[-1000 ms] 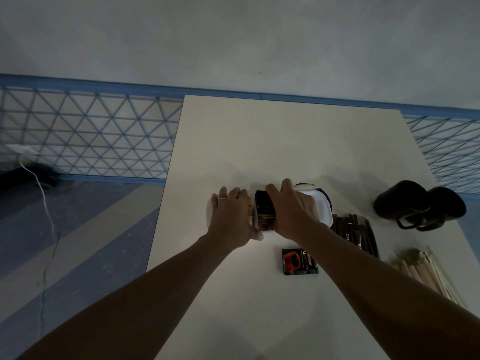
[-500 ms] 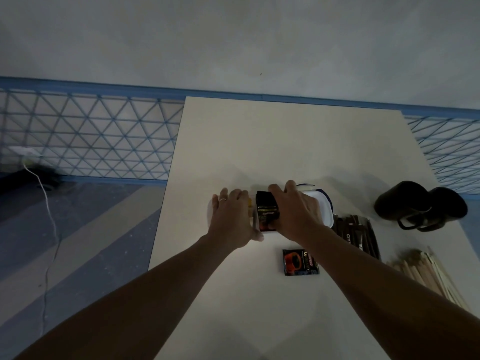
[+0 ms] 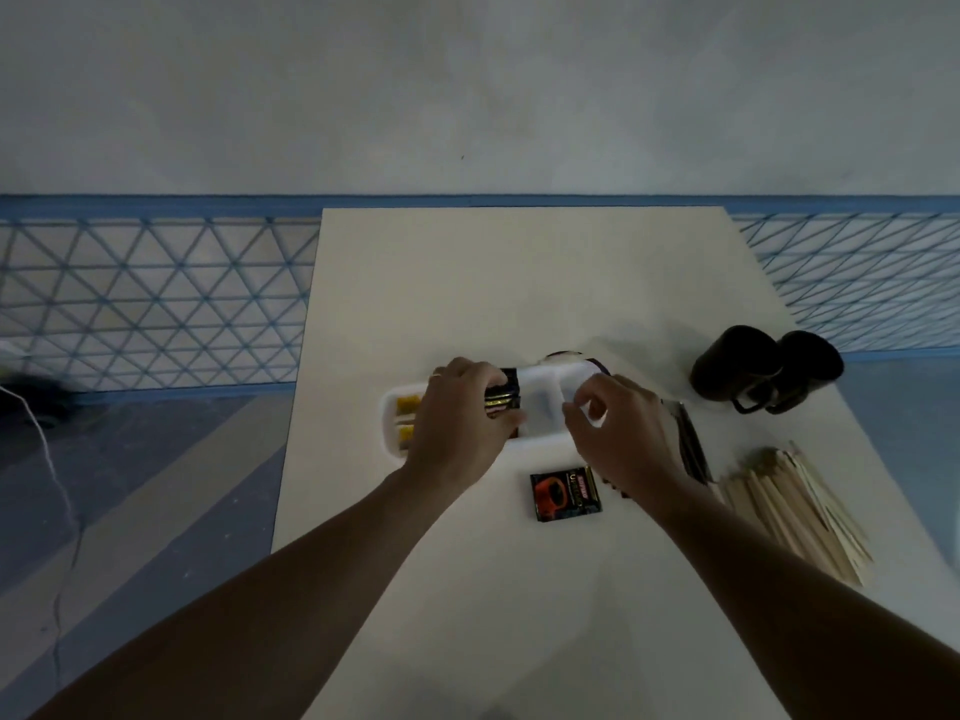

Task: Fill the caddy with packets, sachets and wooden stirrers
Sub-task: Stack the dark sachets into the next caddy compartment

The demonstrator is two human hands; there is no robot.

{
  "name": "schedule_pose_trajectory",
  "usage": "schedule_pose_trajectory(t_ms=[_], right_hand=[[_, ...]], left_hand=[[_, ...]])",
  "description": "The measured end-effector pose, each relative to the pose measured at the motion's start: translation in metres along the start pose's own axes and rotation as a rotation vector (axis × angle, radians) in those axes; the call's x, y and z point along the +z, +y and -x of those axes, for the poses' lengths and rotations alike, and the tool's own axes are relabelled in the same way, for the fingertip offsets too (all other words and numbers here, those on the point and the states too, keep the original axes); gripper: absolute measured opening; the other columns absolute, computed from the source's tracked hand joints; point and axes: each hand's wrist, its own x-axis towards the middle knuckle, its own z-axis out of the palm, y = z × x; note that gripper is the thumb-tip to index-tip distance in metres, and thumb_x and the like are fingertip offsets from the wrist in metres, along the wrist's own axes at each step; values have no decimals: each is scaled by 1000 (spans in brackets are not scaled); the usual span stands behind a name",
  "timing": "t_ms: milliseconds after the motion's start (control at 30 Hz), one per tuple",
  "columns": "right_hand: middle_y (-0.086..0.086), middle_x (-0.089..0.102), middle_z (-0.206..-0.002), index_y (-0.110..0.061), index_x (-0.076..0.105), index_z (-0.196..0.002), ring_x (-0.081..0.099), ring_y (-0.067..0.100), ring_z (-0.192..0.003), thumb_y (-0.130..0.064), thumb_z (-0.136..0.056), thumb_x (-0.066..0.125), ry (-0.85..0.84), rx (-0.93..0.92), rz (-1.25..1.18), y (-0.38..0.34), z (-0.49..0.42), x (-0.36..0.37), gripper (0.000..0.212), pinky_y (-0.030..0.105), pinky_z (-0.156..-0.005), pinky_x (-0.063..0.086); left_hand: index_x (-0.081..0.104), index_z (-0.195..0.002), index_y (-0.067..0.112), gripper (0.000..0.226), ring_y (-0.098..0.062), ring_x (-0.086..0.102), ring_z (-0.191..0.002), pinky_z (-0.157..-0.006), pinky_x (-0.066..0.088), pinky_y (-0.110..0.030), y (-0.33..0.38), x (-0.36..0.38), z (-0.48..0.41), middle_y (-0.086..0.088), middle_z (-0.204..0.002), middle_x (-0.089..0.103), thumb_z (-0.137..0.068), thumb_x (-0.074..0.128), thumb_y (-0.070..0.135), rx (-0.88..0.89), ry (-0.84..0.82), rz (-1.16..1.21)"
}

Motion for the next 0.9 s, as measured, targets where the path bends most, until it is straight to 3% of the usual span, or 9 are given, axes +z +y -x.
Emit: schedule_pose_trajectory(t_ms=[133, 267, 367, 433, 533, 633, 767, 900], right_hand=[[-16, 51, -62, -27, 59, -71, 48, -2, -56, -31, -86, 71, -10, 119, 65, 15, 26, -1, 19, 18, -50, 30], [-13, 52, -58, -24, 52, -67, 52, 5, -55, -35, -85, 68, -88, 266, 45, 28, 52, 14, 26, 22, -50, 36], [-9, 58, -66, -25, 58, -79, 58, 11, -62, -43, -84, 67, -153, 382, 17, 32, 67, 28, 22, 25, -52, 42], [-7, 61, -73, -23, 59, -87, 60, 12, -67, -49, -83, 68, -190, 451, 15, 35, 74, 37, 28, 27, -54, 46], [-2, 61, -76, -19, 58, -84, 61, 17, -68, -53, -80, 69, -215, 530, -20, 38, 79, 46, 35, 30, -55, 48], [1, 62, -78, -18, 59, -81, 60, 17, -66, -55, -75, 71, -219, 589, -88, 38, 80, 53, 40, 26, -51, 38], [2, 65, -84, -15, 60, -90, 63, 21, -78, -45, -77, 74, -249, 653, -263, 35, 79, 57, 36, 35, -60, 50], [5, 66, -82, -13, 61, -90, 63, 19, -72, -26, -82, 75, -278, 634, -427, 29, 75, 50, 21, 28, -55, 47]], left_hand=[[71, -84, 17, 2, -5, 60, -71, -65, 47, -21, 19, 15, 19, 7, -80, 70, -84, 72, 19, 56, -118, 104], [72, -99, 15, 13, -12, 66, -84, -78, 55, -29, 18, 42, 43, 1, -95, 72, -89, 67, 21, -26, -293, 77], [65, -115, 14, 28, -22, 64, -95, -84, 53, -34, 8, 63, 56, -5, -105, 68, -89, 66, 24, -133, -435, -23], [59, -123, 14, 36, -25, 62, -101, -86, 53, -35, 5, 74, 63, -8, -111, 65, -88, 64, 24, -169, -481, -69], [54, -131, 15, 43, -25, 60, -107, -90, 51, -32, 4, 84, 67, -8, -117, 60, -89, 63, 23, -182, -495, -68], [58, -127, 14, 39, -26, 62, -104, -89, 53, -33, 8, 87, 65, -9, -116, 63, -89, 62, 22, -186, -507, -39], [66, -115, 10, 27, -26, 65, -98, -84, 53, -32, 10, 84, 64, -10, -108, 69, -91, 61, 21, -230, -519, 9], [67, -110, 8, 27, -19, 63, -88, -78, 49, -26, 12, 75, 62, -7, -104, 70, -95, 60, 29, -261, -542, 31]])
